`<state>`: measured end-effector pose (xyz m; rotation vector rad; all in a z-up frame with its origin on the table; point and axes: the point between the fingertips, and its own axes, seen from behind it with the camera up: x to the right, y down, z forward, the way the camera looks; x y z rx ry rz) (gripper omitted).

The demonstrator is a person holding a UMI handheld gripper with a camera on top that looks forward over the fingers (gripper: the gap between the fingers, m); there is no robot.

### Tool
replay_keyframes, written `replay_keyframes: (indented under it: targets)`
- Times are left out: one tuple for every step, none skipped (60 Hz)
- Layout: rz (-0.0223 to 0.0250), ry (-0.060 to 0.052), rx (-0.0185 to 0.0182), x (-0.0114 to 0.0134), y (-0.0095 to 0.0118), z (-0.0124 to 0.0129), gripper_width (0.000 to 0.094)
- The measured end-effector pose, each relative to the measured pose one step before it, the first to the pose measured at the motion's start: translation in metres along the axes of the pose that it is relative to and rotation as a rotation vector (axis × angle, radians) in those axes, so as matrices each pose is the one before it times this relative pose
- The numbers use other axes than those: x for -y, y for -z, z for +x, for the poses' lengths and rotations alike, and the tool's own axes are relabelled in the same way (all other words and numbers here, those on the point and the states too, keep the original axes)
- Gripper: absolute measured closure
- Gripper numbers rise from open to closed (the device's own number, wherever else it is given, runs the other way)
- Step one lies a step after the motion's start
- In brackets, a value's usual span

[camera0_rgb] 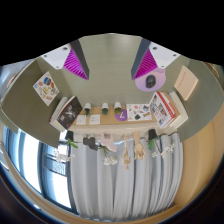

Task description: Arrange mouse

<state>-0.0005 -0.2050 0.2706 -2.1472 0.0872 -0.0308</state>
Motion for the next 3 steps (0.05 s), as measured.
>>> replay_keyframes:
  targets:
    - [0.00247, -0.0018, -0.00091, 0.00077, 0.00125, 0.00129, 0.0083]
    - [0.00151, -0.0024, -0.00044, 0.00075, 0.00119, 0.00123, 0.0084]
    - [0.0021, -0.0032, 0.00033, 0.00071, 0.00108, 0.00111, 0.0083]
